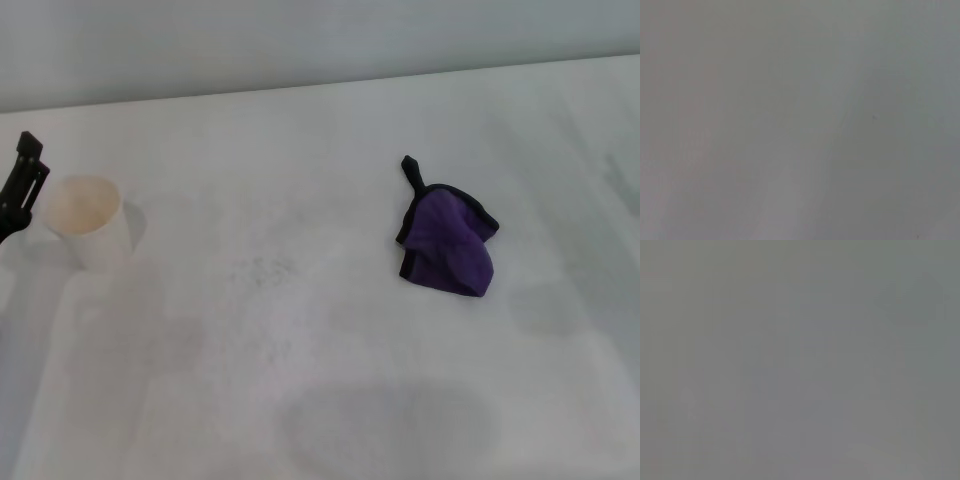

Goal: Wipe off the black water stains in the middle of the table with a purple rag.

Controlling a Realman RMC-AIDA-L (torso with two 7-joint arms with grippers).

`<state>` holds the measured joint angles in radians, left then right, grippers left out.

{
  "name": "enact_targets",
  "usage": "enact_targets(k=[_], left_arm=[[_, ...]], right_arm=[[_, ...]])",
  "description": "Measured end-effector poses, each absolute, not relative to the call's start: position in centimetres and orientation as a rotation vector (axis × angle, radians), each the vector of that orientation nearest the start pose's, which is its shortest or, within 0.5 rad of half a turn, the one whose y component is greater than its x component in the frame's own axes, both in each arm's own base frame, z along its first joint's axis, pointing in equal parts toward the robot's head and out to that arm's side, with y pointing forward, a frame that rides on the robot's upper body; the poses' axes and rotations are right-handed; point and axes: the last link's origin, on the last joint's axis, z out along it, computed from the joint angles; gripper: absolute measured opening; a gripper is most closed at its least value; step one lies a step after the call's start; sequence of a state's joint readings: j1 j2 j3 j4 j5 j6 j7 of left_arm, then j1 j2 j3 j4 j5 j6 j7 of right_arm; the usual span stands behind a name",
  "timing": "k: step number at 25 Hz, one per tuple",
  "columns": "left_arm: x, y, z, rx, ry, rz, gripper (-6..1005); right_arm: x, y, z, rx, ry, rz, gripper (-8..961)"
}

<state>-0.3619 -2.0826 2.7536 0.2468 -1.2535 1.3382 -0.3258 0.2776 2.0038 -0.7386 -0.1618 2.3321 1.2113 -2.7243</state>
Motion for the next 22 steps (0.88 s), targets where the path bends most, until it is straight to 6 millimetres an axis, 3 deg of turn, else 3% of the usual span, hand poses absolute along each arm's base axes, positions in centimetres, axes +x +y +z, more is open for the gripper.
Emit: enact_targets(k=[14,22], left_arm=[[-33.7,29.1,-2.1,-1.401,-0.8,-0.941,882],[-34.8,30.0,-1.6,-1.32,-0.872,-0.901,882]], right_arm=[[39.9,29.6,6.6,-1.535,0.559,0.604,874],[40.1,29.2,6.0,-1.529,0.594,0.607,874]])
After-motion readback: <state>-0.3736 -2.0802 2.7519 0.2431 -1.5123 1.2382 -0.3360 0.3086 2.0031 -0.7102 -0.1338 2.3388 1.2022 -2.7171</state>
